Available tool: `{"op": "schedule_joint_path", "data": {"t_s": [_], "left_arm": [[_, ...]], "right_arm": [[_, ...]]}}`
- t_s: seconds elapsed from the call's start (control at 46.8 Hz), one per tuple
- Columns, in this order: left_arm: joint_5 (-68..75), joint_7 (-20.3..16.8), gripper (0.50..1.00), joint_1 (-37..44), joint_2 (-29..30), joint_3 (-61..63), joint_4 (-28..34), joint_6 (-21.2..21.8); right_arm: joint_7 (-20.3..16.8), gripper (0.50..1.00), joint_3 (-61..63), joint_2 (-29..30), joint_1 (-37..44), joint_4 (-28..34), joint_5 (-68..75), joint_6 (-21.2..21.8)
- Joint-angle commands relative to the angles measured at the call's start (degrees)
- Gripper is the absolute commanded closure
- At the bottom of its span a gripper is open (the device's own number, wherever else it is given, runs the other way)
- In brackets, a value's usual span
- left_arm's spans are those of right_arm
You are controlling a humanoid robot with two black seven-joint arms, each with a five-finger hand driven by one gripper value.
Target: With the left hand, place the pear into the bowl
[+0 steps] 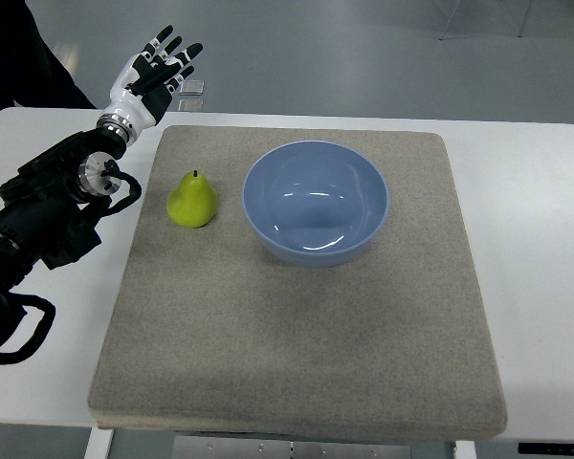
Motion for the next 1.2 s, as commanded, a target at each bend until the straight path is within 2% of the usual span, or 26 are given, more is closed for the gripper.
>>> {"op": "schedule_joint_path", "data": {"t_s": [0.0, 1.175], "left_arm": [[0.0, 0.0, 0.508, 0.0, 0.0, 0.0, 0.0, 0.0], [-0.6, 0.0, 0.508, 0.2, 0.0, -0.2, 0.0, 0.3]], "right_arm": [[0.0, 0.576, 0.0, 0.0, 0.0, 0.0, -0.1, 0.0], [0.0, 0.576, 0.0, 0.0, 0.0, 0.0, -0.1, 0.0]]}}
